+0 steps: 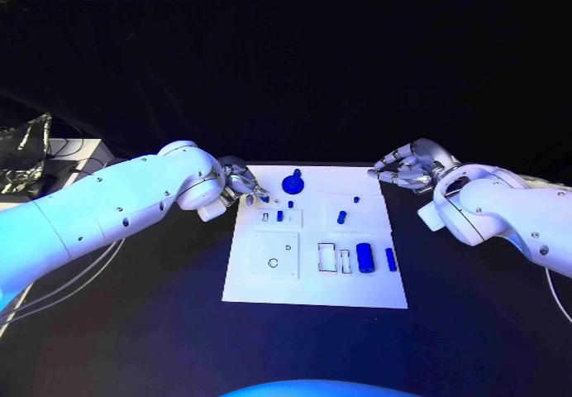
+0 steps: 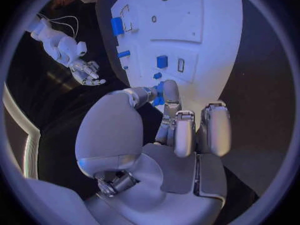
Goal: Assemble the parts on the task board
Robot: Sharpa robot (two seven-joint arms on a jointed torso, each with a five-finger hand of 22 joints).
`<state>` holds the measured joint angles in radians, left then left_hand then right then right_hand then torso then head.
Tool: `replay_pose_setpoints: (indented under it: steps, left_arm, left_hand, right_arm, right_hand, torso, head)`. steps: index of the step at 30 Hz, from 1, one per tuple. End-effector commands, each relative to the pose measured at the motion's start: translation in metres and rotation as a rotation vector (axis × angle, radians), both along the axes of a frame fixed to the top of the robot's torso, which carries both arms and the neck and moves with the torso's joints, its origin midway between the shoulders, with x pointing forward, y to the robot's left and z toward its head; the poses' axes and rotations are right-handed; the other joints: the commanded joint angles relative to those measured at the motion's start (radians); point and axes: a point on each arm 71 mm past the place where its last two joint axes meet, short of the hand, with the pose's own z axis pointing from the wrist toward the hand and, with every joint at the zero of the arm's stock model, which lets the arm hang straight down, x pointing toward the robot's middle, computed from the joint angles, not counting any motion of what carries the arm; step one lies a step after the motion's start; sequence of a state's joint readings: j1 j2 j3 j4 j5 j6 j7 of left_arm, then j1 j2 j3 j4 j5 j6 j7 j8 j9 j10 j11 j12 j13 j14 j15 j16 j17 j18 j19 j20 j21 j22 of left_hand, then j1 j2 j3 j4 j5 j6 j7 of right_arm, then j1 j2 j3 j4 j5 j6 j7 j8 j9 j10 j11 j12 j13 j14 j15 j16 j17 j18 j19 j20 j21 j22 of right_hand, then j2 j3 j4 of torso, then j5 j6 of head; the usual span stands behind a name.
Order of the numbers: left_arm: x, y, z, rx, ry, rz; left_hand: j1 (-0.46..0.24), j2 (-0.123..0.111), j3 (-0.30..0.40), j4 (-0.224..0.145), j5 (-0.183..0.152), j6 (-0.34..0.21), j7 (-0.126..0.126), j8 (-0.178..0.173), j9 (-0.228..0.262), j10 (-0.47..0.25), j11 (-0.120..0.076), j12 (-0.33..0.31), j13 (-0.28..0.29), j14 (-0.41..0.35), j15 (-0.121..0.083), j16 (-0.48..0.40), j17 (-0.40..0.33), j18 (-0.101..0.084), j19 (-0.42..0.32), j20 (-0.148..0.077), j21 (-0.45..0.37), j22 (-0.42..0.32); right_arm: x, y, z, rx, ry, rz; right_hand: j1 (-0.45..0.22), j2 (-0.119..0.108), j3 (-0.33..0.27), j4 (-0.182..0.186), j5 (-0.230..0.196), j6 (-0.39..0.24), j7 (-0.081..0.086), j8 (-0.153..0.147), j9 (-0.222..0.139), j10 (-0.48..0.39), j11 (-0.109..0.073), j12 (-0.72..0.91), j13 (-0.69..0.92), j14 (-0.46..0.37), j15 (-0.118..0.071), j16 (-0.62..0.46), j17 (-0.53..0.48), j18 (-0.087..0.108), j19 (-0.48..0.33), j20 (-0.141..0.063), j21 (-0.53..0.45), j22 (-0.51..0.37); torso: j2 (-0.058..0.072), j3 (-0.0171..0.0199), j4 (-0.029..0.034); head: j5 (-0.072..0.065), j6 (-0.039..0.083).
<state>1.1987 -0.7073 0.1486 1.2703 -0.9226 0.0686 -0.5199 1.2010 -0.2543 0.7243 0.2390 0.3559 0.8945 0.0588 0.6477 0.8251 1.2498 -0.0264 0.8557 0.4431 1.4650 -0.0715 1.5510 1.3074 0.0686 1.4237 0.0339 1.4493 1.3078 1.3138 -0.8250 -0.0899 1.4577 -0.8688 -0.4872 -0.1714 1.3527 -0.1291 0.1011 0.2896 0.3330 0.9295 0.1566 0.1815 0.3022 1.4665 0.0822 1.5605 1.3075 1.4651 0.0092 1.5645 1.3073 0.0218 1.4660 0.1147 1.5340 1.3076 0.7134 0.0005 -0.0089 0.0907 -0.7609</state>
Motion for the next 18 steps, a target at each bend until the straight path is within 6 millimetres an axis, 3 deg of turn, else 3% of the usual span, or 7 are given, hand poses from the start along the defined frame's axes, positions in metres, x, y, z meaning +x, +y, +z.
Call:
replay_pose_setpoints:
  steps: [1, 12, 18]
  left_arm:
    - [-0.003, -0.001, -0.001, 0.022, -0.039, 0.025]
    - [-0.013, -0.006, -0.019, 0.073, -0.047, 0.006]
    - [-0.015, -0.008, -0.024, 0.087, -0.044, -0.006]
  left_hand:
    - [-0.010, 0.001, 0.174, -0.179, 0.005, 0.016, -0.007, 0.006, 0.044, 0.005, 0.001, -0.004, -0.001, 0.092, -0.009, -0.003, 0.215, -0.015, 0.006, 0.000, 0.004, 0.053]
    - [-0.012, -0.001, 0.176, -0.182, 0.006, 0.019, -0.008, 0.005, 0.044, 0.008, 0.000, -0.004, -0.001, 0.092, -0.010, -0.003, 0.215, -0.016, 0.008, -0.001, 0.005, 0.056]
    - [-0.012, -0.001, 0.177, -0.184, 0.006, 0.021, -0.009, 0.005, 0.044, 0.009, -0.001, -0.004, -0.001, 0.092, -0.010, -0.002, 0.216, -0.016, 0.008, -0.002, 0.006, 0.056]
  right_arm:
    - [0.000, 0.000, 0.000, -0.004, -0.007, 0.013]
    - [0.000, 0.000, -0.001, -0.004, -0.005, 0.014]
    - [-0.001, 0.000, -0.001, -0.004, -0.005, 0.013]
  right_hand:
    - [-0.011, -0.002, 0.005, 0.000, 0.004, -0.007, 0.002, 0.004, 0.001, 0.096, -0.006, 0.001, 0.255, 0.099, -0.007, -0.002, 0.237, -0.011, 0.085, -0.010, -0.004, 0.230]
    - [-0.012, -0.003, 0.006, 0.000, 0.004, -0.007, 0.002, 0.004, 0.001, 0.096, -0.006, 0.001, 0.255, 0.099, -0.007, -0.002, 0.236, -0.011, 0.085, -0.010, -0.004, 0.230]
    - [-0.012, -0.003, 0.006, 0.000, 0.004, -0.007, 0.002, 0.004, 0.001, 0.096, -0.006, 0.001, 0.255, 0.099, -0.007, -0.002, 0.236, -0.011, 0.085, -0.010, -0.004, 0.230]
  torso:
    - [-0.004, 0.0002, 0.0028]
    - [-0.001, 0.0003, -0.0005]
    - [0.000, -0.0001, 0.0007]
  head:
    - [-0.001, -0.005]
    - [0.001, -0.008]
    - [-0.002, -0.010]
